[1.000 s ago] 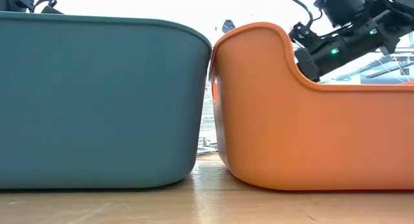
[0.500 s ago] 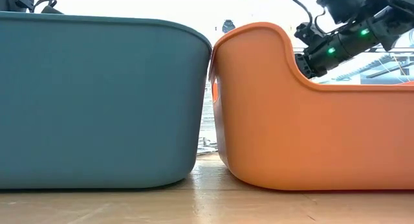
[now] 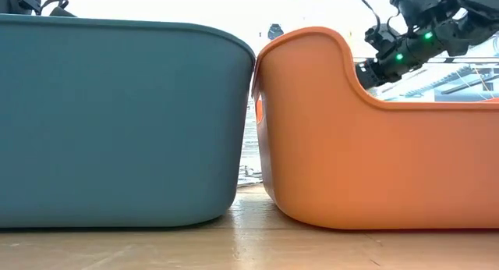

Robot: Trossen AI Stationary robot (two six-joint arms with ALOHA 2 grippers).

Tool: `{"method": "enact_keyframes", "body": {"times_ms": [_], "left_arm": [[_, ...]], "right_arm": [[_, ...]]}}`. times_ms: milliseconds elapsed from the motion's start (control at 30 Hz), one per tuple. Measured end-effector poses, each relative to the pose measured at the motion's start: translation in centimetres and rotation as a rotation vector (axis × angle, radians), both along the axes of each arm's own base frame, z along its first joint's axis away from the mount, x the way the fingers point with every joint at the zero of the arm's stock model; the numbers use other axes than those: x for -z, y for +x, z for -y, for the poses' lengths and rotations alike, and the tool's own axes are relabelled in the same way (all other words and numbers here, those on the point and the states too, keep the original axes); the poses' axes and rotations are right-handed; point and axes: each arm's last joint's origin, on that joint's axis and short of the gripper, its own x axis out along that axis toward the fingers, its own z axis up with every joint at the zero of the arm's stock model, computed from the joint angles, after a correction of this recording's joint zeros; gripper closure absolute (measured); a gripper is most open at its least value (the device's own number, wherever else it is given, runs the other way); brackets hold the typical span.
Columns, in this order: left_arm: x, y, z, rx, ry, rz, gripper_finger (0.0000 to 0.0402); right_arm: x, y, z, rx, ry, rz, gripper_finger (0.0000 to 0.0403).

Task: Pick & Place Travel size toiletries
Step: Put the white cotton pack into the white bin

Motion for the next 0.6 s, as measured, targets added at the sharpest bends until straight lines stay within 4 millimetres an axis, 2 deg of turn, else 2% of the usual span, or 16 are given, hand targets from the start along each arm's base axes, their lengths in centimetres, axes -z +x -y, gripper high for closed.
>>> {"method": "enact_keyframes", "body": {"times_ms": [167,400,600], "left_arm": [[0.0,0.0,0.0,0.0,0.0,0.0,0.0121],[0.0,0.0,0.0,0.0,0.0,0.0,0.0121],[0.0,0.0,0.0,0.0,0.0,0.0,0.0121]], "right_arm": [[0.9,-1.6,1.8,0.138,0.063,-0.045,0.0403],[1.3,-2.4,3.1,0.112,0.139,-0.018,0.0403],[2.3,-4.0,4.2,0.197,0.241,-0.021,0.0403]]}}
